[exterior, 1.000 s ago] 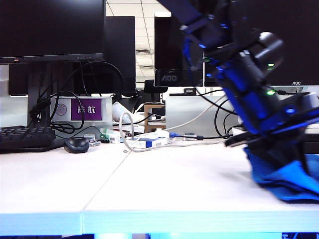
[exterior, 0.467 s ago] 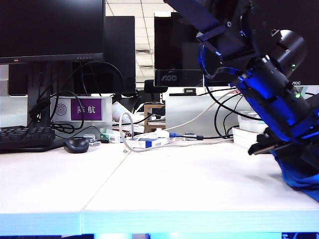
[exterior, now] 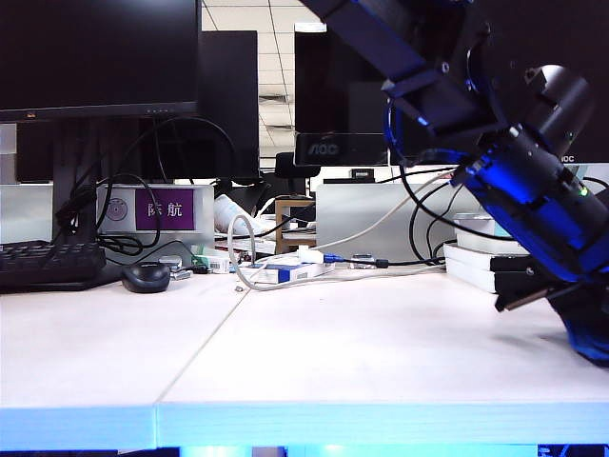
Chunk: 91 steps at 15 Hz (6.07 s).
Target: Wipe the table from left to right using the rag.
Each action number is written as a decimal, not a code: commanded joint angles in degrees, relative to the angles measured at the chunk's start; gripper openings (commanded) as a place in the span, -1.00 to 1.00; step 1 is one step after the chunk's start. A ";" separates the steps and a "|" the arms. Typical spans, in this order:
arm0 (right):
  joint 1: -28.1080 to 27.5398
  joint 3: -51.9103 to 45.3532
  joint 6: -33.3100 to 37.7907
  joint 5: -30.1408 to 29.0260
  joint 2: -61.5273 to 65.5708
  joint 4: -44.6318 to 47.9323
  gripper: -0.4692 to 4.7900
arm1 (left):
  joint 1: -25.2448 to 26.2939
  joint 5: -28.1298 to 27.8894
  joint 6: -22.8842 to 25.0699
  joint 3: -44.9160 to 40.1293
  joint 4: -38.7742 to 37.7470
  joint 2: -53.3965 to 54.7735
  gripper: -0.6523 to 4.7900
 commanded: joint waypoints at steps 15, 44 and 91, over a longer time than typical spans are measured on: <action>0.09 0.44 0.68 -0.11 -0.44 1.01 -0.84 | -2.45 -0.70 -2.80 7.28 -1.86 5.42 -0.78; 0.09 0.61 0.66 -0.04 -2.40 9.46 -0.84 | 0.48 0.59 1.25 16.00 -12.70 -2.64 -0.08; 0.13 -44.39 0.68 16.63 -30.34 46.51 -0.84 | 23.32 -11.08 22.58 31.76 -57.18 -63.84 -0.78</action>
